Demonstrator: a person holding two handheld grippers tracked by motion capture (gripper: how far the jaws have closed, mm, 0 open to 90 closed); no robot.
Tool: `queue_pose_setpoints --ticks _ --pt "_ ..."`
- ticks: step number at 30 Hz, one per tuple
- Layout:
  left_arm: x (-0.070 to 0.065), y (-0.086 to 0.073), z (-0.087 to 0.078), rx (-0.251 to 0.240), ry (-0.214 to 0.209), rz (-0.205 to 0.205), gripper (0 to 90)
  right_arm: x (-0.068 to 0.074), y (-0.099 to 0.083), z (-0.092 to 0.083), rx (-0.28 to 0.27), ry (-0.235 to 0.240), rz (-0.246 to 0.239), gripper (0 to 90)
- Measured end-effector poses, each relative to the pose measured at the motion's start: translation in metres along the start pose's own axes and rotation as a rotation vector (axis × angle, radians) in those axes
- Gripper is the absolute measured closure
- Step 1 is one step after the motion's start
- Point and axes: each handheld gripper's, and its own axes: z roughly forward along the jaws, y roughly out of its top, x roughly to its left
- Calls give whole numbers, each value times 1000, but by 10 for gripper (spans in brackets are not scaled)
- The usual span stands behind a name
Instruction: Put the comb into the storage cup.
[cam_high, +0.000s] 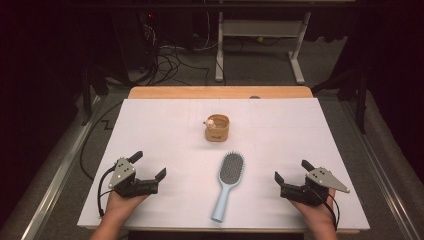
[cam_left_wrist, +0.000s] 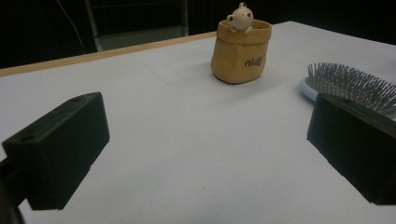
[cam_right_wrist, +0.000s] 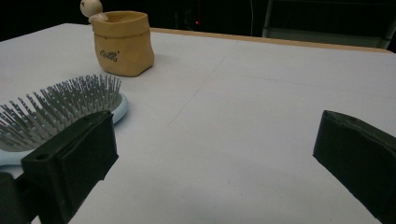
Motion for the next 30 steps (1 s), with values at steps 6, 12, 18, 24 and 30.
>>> queue_pose_setpoints --ticks 6,12,18,24,30 --pt "0 0 1 7 1 7 0 0 0 1 2 3 -9 1" --pt "-1 -1 2 17 -4 12 0 0 1 1 -1 5 0 3" --pt "-1 -1 1 8 -2 17 0 2 2 0 15 18 -12 61" --pt "1 -1 2 8 -2 11 0 6 2 0 13 57 -29 314" --pt "0 -1 3 9 -10 8 0 10 4 3 38 131 -20 582"
